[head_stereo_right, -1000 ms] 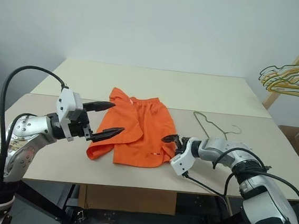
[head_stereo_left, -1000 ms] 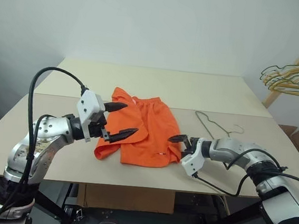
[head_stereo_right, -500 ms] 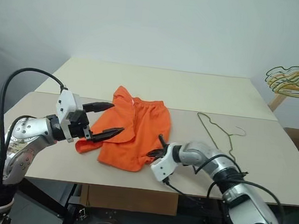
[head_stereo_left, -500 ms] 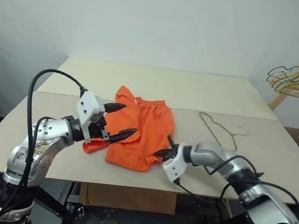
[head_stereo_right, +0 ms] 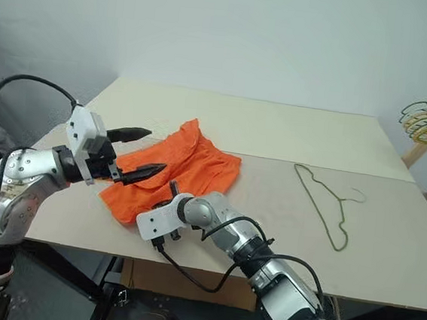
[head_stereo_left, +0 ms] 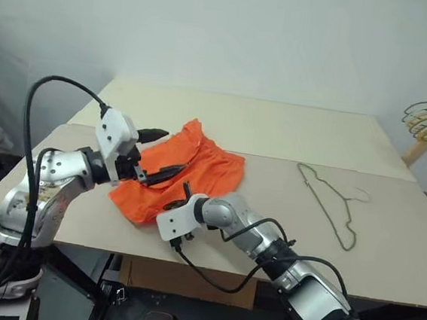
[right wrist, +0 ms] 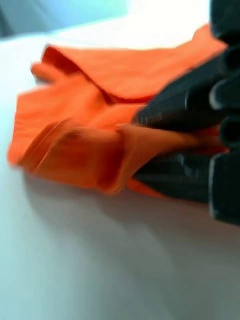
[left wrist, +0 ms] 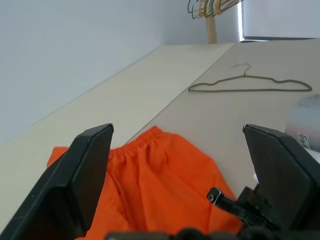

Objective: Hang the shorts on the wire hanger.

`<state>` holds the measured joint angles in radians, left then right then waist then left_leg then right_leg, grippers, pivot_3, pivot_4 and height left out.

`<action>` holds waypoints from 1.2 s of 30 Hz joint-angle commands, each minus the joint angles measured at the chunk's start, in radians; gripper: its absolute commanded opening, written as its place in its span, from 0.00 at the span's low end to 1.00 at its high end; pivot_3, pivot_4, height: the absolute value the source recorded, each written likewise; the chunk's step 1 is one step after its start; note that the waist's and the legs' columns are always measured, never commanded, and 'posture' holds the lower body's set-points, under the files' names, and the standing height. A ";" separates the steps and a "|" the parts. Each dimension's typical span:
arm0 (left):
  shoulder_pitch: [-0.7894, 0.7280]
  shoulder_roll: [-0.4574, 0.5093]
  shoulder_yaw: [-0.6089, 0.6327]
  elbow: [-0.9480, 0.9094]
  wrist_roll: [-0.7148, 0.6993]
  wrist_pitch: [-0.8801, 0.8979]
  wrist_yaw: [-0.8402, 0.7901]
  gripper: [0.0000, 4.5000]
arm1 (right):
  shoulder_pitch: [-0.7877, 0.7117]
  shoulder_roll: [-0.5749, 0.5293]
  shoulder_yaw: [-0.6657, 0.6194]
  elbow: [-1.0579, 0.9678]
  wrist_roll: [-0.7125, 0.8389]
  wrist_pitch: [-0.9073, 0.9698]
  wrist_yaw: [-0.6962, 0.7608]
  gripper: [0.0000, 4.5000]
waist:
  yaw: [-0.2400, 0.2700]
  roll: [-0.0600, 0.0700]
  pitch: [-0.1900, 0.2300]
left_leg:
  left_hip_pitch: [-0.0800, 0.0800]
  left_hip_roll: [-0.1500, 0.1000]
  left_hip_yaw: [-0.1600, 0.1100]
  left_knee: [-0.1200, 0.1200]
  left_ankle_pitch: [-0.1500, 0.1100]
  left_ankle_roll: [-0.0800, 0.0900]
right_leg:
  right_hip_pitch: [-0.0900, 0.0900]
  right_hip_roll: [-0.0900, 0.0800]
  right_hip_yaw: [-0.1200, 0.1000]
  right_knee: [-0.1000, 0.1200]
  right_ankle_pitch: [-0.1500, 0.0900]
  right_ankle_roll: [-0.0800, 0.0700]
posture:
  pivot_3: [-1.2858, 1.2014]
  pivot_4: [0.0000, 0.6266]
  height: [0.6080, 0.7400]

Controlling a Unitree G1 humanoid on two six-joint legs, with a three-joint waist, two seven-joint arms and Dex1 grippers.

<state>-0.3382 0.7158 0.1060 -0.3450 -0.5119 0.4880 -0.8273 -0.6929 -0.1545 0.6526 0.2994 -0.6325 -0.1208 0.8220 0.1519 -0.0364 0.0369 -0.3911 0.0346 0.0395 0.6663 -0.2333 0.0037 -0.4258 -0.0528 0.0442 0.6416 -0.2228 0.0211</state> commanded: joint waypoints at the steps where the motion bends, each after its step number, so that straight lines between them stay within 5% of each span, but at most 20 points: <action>1: 0.009 0.018 0.023 -0.047 -0.006 0.006 0.002 1.00 | 0.005 -0.083 -0.067 -0.127 0.073 0.056 0.104 0.48 | 0.010 0.000 0.000 | -0.001 0.000 0.000 0.000 0.000 0.000 | 0.000 -0.001 -0.001 0.000 0.000 0.000 | 0.64 0.00 1.00; 6: 0.019 0.067 -0.051 -0.058 0.023 0.061 -0.033 1.00 | 0.032 -0.241 -0.130 -0.306 0.178 0.172 0.296 0.86 | 0.019 0.000 0.000 | 0.000 0.000 0.000 0.000 0.000 0.000 | 0.000 0.000 -0.002 -0.001 -0.005 0.007 | 0.62 0.00 1.00; 12: -0.003 0.169 -0.226 -0.122 0.025 0.299 -0.071 1.00 | 0.100 -0.384 -0.228 -0.480 0.298 0.263 0.380 0.86 | 0.006 0.000 0.000 | 0.000 0.001 0.000 0.000 0.000 0.000 | 0.000 0.001 -0.002 0.000 -0.008 0.004 | 0.60 0.00 1.00; 18: -0.138 0.121 -0.411 -0.135 0.033 0.593 0.003 1.00 | 0.160 -0.474 -0.280 -0.514 0.295 0.283 0.328 0.86 | -0.008 0.000 0.001 | 0.001 0.001 0.000 0.001 0.000 0.000 | 0.001 0.001 -0.002 0.000 -0.008 0.004 | 0.59 0.00 1.00; 25: -0.223 0.115 -0.636 0.006 0.244 0.582 0.059 1.00 | 0.166 -0.497 -0.290 -0.546 0.308 0.320 0.305 0.86 | -0.056 -0.001 0.001 | 0.001 0.000 -0.001 0.001 0.000 0.000 | 0.001 0.002 0.000 0.000 -0.006 0.007 | 0.58 0.00 1.00; 28: -0.234 0.127 -0.688 0.038 0.289 0.538 0.026 0.86 | 0.161 -0.502 -0.294 -0.539 0.308 0.322 0.289 0.87 | -0.065 -0.001 0.001 | 0.001 0.000 -0.002 0.001 0.000 0.000 | 0.001 0.002 0.000 -0.001 -0.006 0.007 | 0.58 0.00 1.00; 36: -0.226 0.154 -0.647 0.062 0.312 0.484 -0.041 0.26 | 0.148 -0.518 -0.296 -0.466 0.311 0.283 0.253 0.87 | -0.081 -0.001 0.001 | 0.002 0.000 -0.002 0.001 0.000 0.000 | 0.002 0.002 0.000 0.000 -0.008 0.004 | 0.59 0.00 1.00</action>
<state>-0.5511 0.8477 -0.5756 -0.2815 -0.2216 0.9985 -0.8547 -0.5235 -0.6587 0.3822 -0.1754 -0.3300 0.1860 1.0939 0.0706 -0.0371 0.0382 -0.3893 0.0347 0.0374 0.6674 -0.2331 0.0038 -0.4234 -0.0512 0.0437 0.6415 -0.2305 0.0256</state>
